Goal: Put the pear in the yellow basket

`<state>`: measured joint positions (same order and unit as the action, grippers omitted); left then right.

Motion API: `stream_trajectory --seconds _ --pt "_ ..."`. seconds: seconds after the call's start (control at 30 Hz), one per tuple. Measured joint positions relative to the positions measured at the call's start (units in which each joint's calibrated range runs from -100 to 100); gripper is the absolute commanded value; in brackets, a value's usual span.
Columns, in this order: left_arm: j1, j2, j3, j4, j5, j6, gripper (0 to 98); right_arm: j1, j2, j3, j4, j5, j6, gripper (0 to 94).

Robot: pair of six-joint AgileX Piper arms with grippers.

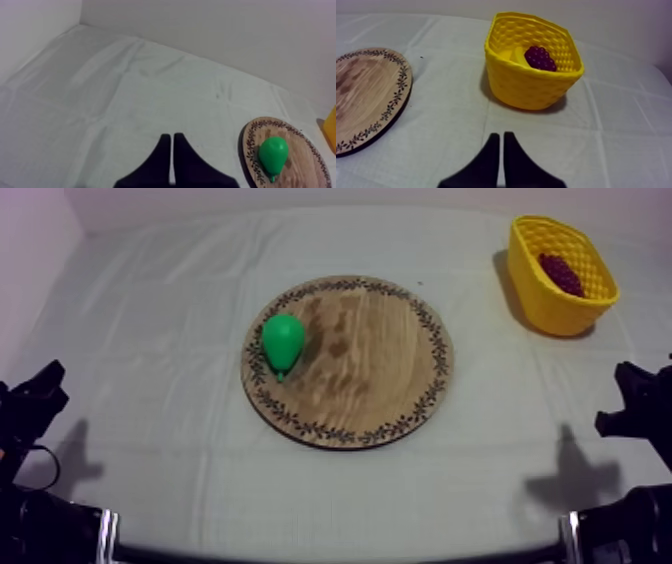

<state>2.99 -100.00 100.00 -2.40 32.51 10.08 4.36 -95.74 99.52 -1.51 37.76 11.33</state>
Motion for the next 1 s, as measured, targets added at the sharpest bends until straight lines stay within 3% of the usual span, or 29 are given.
stream_trajectory --seconds 0.63,0.87,1.0 --pt "0.0 0.0 0.0 0.0 0.0 0.0 0.1 -1.4 0.0 0.1 0.0 0.0 0.5 0.4" --pt "0.0 0.0 0.0 0.0 0.0 0.0 0.1 -2.1 1.5 -2.5 -0.2 -1.8 3.3 0.3" --pt "0.0 0.0 0.0 0.0 0.0 0.0 0.1 -3.1 5.1 -7.4 -1.9 -1.9 5.1 0.3"
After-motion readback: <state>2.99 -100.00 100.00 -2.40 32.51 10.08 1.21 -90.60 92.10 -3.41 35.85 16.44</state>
